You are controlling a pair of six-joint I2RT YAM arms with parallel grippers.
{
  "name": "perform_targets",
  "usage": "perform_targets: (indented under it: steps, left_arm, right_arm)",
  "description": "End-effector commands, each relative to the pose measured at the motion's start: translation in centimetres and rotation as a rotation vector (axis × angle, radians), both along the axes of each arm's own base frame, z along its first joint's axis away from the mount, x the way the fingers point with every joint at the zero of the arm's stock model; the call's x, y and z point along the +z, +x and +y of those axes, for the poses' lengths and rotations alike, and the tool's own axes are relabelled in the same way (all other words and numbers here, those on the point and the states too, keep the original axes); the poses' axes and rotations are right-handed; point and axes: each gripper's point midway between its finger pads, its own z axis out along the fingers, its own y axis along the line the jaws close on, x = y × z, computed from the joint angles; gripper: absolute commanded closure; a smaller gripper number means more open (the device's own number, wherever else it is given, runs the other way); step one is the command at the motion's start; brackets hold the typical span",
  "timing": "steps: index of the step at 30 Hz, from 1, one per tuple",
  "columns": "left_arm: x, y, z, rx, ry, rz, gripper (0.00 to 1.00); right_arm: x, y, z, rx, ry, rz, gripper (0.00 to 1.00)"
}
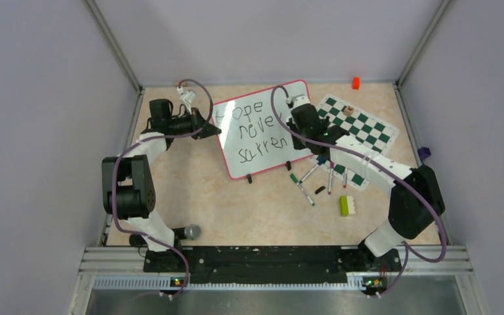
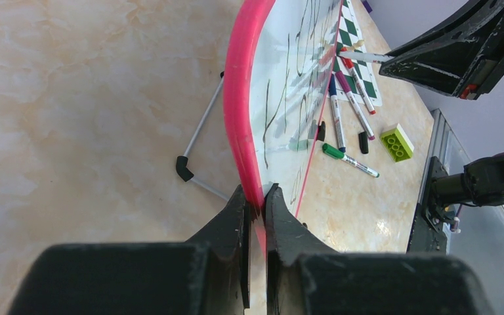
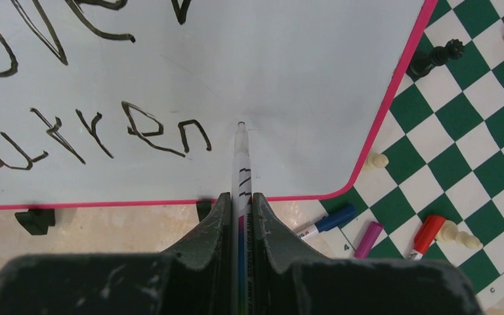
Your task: Write a sentence on the whiteboard
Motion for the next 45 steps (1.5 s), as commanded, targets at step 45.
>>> perform_targets:
  steps: [45]
  left_arm:
    - [-4.1,1.4,0.8,0.068,0.172,-0.037,1.0]
  right_arm:
    - [-0.9,0.0,0.8,0.056,0.005,0.04,1.0]
